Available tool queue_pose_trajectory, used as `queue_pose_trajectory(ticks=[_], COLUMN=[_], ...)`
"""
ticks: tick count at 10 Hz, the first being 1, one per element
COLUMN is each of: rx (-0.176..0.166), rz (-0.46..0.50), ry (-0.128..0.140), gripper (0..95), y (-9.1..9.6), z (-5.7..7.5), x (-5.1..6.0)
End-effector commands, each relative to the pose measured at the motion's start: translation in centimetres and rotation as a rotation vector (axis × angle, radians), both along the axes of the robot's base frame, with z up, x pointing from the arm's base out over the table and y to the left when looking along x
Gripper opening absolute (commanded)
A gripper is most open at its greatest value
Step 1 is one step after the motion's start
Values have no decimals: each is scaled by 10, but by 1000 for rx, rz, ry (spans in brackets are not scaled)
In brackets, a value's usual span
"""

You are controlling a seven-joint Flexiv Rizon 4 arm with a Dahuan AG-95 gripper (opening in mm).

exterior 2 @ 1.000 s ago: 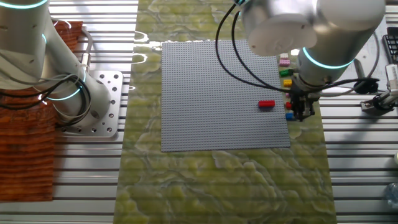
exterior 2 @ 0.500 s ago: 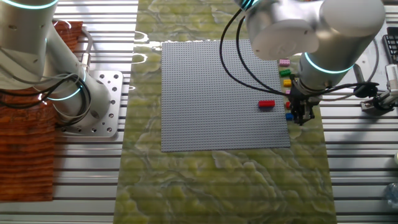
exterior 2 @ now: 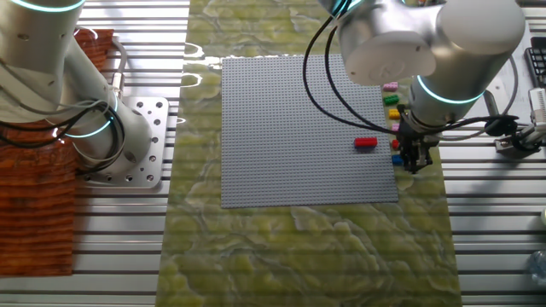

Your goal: Stack small Lego blocks one on top of the other

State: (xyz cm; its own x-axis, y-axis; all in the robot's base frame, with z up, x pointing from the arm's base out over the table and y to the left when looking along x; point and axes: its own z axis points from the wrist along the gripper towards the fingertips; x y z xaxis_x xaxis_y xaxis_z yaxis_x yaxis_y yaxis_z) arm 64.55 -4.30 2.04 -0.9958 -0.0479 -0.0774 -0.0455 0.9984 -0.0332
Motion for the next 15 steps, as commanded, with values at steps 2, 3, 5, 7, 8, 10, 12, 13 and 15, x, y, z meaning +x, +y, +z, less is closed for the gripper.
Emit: queue_pose_trajectory(ticks=[2,3,5,7,8,10,12,13,15], rx=[2,2,2,3,4,5,4,4,6], rz=[-10,-12,-8,-8,-8,-4,-3,-1,-1], ry=[4,4,1,1,-1,-2,-2,-2,-2], gripper=[190,190,190,190,190,190,190,190,190], y=[0,0,0,0,0,0,0,0,1], z=[-2,-3,-5,-6,-7,-7,-7,-7,-8], x=[1,1,1,1,1,1,1,1,1])
